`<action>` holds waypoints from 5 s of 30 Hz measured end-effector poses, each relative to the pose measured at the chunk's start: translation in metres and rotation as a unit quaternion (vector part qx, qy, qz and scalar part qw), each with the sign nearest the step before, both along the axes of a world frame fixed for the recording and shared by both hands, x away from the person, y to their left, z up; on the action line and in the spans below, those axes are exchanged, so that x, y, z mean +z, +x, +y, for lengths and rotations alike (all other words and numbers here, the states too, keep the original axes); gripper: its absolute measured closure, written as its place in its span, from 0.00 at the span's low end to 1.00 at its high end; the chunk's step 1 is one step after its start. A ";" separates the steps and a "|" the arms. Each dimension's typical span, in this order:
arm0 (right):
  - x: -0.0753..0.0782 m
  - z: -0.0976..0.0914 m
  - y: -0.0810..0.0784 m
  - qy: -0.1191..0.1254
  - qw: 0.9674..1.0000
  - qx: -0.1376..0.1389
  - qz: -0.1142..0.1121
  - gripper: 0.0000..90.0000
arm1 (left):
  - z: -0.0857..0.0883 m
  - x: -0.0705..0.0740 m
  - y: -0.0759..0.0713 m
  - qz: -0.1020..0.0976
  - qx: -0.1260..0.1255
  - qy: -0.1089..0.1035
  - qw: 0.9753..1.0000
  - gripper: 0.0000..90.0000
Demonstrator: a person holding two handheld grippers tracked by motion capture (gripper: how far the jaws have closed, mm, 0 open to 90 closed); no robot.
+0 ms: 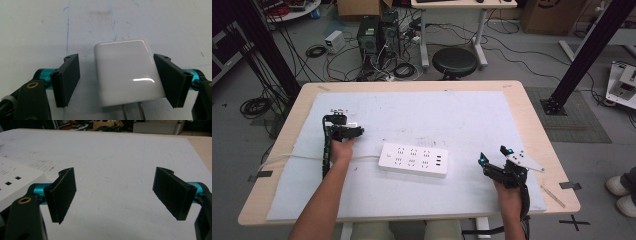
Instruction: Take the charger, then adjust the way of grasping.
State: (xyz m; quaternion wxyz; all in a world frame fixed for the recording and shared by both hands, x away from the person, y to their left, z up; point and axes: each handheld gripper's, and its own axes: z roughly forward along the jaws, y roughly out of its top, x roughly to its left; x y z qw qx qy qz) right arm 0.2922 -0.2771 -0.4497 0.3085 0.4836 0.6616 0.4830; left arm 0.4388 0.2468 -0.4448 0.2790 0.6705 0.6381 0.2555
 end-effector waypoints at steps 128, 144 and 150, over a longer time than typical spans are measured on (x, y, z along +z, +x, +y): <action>0.036 0.058 -0.028 0.078 0.961 0.263 0.034 0.22 | -0.115 0.073 -0.159 -0.178 -0.562 0.056 0.806 0.47; 0.041 0.079 -0.026 0.083 0.949 0.299 0.056 0.22 | -0.134 0.067 -0.165 -0.181 -0.596 0.089 0.777 0.47; 0.037 0.084 -0.024 0.097 0.942 0.311 0.086 0.22 | -0.139 0.061 -0.167 -0.183 -0.601 0.107 0.771 0.47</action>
